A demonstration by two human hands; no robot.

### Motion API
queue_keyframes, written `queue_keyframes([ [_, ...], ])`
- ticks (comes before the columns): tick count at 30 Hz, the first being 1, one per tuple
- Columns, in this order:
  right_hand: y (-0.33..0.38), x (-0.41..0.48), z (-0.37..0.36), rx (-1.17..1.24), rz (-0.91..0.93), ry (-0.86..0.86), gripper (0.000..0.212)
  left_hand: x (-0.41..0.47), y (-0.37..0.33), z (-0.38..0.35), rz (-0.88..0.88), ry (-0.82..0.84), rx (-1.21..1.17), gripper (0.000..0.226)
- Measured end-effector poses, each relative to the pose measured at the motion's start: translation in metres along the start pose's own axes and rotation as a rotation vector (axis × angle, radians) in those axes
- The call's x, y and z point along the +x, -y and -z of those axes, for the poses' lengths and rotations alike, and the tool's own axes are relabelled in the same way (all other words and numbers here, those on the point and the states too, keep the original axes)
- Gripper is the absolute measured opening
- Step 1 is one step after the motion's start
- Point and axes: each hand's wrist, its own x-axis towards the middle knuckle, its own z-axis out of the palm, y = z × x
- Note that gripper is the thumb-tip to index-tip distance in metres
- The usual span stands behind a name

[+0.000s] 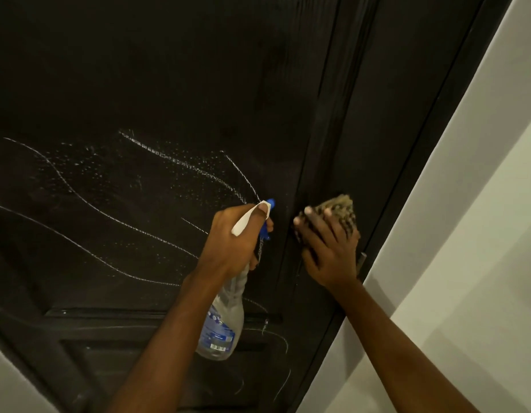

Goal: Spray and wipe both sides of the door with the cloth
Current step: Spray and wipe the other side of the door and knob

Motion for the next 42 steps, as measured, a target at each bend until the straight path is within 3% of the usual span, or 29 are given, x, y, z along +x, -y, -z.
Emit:
queue_keyframes([
  [5,-0.022,-0.015,0.011,0.009,0.143,0.145,0.057,-0.002,0.002,-0.002,0.014,0.05,0.018,0.049],
  [8,-0.02,0.014,0.019,0.035,-0.034,0.06,0.058,-0.006,0.003,-0.001,0.034,0.03,0.028,0.05],
  [14,0.005,0.091,0.027,0.213,-0.435,-0.284,0.062,-0.009,0.003,0.009,0.132,-0.037,0.045,0.046],
  [19,0.03,0.112,0.023,0.245,-0.474,-0.316,0.066,-0.016,0.008,0.029,0.133,-0.104,0.037,0.044],
  [24,0.076,0.117,-0.001,0.051,-0.327,-0.206,0.063,-0.019,0.016,0.06,0.05,-0.189,-0.012,0.039],
  [31,0.094,0.007,-0.048,-0.093,0.068,0.142,0.071,-0.01,0.015,0.098,0.001,-0.155,-0.027,0.044],
  [34,0.089,0.018,-0.039,-0.04,-0.082,0.067,0.069,-0.005,0.016,0.108,0.038,-0.111,-0.037,0.046],
  [39,0.102,0.139,-0.017,-0.048,-0.49,-0.267,0.067,-0.001,0.021,0.121,0.051,-0.12,-0.047,0.046],
  [42,0.12,0.154,-0.025,-0.124,-0.381,-0.231,0.066,0.001,0.024,0.131,0.044,-0.145,-0.031,0.047],
])
